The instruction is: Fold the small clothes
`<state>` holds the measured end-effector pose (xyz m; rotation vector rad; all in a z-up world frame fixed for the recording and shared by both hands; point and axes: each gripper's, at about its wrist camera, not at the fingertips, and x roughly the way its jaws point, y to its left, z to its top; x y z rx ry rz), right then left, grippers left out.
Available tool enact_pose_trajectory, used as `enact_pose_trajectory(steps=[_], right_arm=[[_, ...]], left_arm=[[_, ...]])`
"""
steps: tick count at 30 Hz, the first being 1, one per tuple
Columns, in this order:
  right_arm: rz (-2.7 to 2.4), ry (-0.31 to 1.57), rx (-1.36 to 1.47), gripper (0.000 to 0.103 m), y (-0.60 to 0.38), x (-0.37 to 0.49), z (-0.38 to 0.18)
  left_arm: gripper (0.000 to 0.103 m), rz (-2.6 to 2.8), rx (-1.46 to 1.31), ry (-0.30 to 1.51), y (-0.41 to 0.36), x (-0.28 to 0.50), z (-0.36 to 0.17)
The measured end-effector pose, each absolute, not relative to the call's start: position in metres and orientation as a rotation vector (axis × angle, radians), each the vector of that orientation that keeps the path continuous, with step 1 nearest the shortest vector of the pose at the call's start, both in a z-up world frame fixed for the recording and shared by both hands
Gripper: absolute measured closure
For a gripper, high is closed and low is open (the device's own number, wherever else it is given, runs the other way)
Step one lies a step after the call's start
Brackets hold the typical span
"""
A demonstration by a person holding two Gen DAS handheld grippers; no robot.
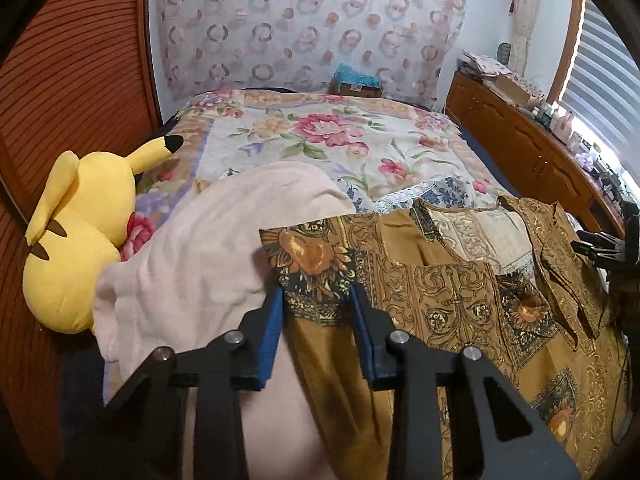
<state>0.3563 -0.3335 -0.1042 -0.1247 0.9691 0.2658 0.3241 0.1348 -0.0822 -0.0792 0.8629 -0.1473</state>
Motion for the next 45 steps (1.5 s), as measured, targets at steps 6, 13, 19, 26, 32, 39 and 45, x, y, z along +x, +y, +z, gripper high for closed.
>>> enact_pose_trajectory(steps=[6,13,19,26,32,39,45], right_arm=[[0.266,0.969,-0.126,0.031,-0.334,0.356,-0.105],[0.266,0.969,-0.125,0.031,-0.334,0.357,-0.104],[0.266,0.969,-0.125,0.031,-0.334,0.356,-0.104],[0.266,0.969,-0.126,0.031,-0.334,0.356,-0.104],[0.266,0.969,-0.127,0.031,-0.334,0.357,-0.104],[0.350,0.974,-0.134,0.058,-0.328,0.355,-0.103],[0.388,1.005,-0.109,0.101,-0.325,0.358,-0.097]], left_arm=[[0.071,-0.108,-0.068,0.910,0.132,0.333,-0.094],[0.083,-0.154,-0.060,0.884,0.125,0.328,-0.089],[0.092,-0.208,-0.032,0.839,0.113,0.323,-0.071],[0.087,-0.165,-0.034,0.903,0.119,0.332,-0.087],[0.087,-0.184,-0.042,0.911,0.122,0.332,-0.095],[0.102,-0.242,-0.060,0.864,0.113,0.319,-0.074],[0.103,-0.299,-0.070,0.813,0.101,0.300,-0.049]])
